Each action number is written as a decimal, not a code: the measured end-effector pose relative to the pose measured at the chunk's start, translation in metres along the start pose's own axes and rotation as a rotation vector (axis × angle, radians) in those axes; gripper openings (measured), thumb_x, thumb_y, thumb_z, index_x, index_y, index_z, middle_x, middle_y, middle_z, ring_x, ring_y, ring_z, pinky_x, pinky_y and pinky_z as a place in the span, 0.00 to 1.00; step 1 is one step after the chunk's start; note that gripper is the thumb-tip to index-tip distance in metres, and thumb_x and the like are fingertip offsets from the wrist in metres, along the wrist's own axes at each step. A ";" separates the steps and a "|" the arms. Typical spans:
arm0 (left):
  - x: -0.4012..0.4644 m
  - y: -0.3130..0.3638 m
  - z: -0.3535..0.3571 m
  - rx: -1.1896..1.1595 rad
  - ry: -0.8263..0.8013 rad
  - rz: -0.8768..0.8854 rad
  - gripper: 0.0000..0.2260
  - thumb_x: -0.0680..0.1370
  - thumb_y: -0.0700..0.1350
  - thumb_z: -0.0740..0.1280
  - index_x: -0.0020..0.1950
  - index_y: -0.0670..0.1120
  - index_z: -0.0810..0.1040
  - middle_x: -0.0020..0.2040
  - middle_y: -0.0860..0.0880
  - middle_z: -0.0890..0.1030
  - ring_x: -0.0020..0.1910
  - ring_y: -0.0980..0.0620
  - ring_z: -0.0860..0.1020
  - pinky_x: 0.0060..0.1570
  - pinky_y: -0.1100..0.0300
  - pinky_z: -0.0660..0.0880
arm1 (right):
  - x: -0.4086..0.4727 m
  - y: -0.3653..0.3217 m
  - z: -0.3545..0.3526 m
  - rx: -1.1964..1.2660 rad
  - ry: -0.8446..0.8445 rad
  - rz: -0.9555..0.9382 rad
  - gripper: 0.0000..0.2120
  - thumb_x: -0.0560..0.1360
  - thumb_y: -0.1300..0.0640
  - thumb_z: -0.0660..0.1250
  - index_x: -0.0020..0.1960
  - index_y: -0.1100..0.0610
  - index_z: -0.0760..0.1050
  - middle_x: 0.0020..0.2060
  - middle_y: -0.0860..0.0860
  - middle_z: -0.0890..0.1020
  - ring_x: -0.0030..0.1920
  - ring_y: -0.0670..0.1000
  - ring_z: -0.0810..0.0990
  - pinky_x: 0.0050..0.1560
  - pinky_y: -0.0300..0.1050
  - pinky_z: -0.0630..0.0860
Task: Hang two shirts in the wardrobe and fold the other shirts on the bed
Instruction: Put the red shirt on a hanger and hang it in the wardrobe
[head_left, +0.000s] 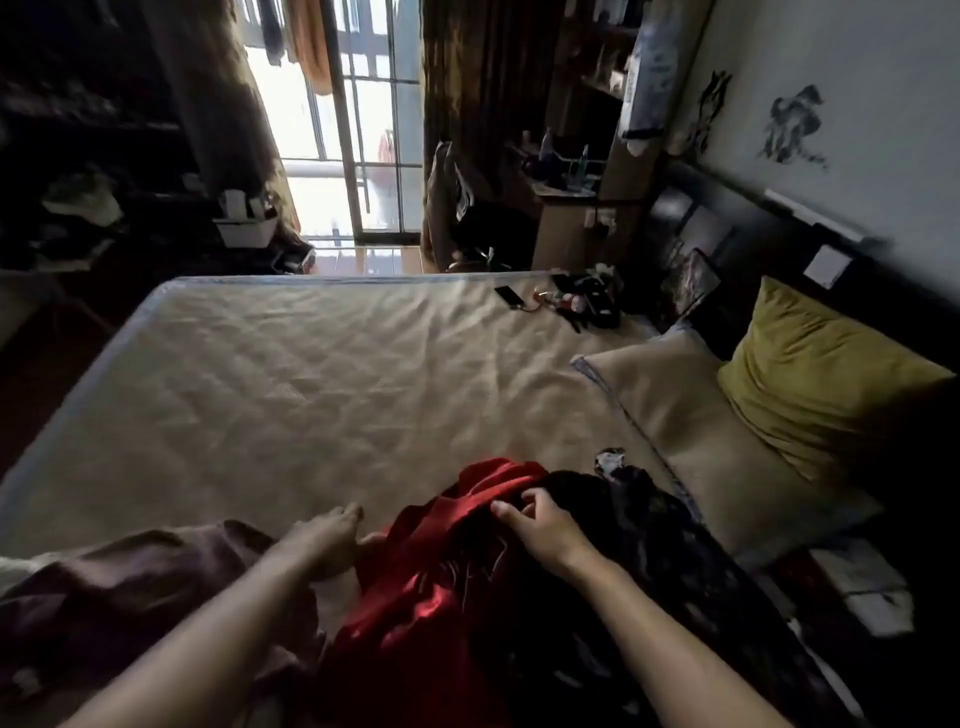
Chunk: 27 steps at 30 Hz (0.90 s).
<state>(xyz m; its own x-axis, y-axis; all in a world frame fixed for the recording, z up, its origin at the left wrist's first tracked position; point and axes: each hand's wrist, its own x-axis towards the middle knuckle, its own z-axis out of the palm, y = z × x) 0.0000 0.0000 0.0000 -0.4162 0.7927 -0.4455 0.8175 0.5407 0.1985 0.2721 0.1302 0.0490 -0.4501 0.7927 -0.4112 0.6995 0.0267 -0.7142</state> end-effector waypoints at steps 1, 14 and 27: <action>0.012 0.000 0.012 0.022 -0.001 0.031 0.30 0.79 0.68 0.56 0.71 0.49 0.67 0.71 0.47 0.73 0.69 0.45 0.74 0.64 0.48 0.70 | 0.009 0.005 0.012 -0.005 -0.010 0.036 0.36 0.75 0.34 0.65 0.73 0.56 0.66 0.65 0.54 0.76 0.65 0.52 0.76 0.63 0.44 0.72; 0.207 -0.004 0.178 -0.414 -0.183 0.041 0.29 0.69 0.72 0.64 0.54 0.48 0.74 0.50 0.50 0.80 0.49 0.48 0.81 0.52 0.47 0.79 | 0.061 0.080 0.101 0.035 0.012 0.337 0.35 0.74 0.33 0.63 0.74 0.50 0.63 0.64 0.48 0.75 0.62 0.47 0.76 0.63 0.45 0.75; 0.138 0.081 0.070 -1.060 -0.335 0.248 0.11 0.77 0.48 0.72 0.41 0.42 0.78 0.32 0.46 0.74 0.29 0.54 0.71 0.28 0.63 0.68 | 0.042 0.055 0.103 0.304 0.129 0.331 0.30 0.70 0.33 0.69 0.64 0.51 0.75 0.55 0.46 0.82 0.55 0.45 0.81 0.60 0.46 0.77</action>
<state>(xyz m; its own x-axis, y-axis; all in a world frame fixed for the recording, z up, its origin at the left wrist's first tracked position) 0.0365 0.1341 -0.1063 -0.0329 0.8820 -0.4700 0.0479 0.4711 0.8808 0.2348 0.1022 -0.0656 -0.1440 0.7985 -0.5845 0.5903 -0.4047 -0.6984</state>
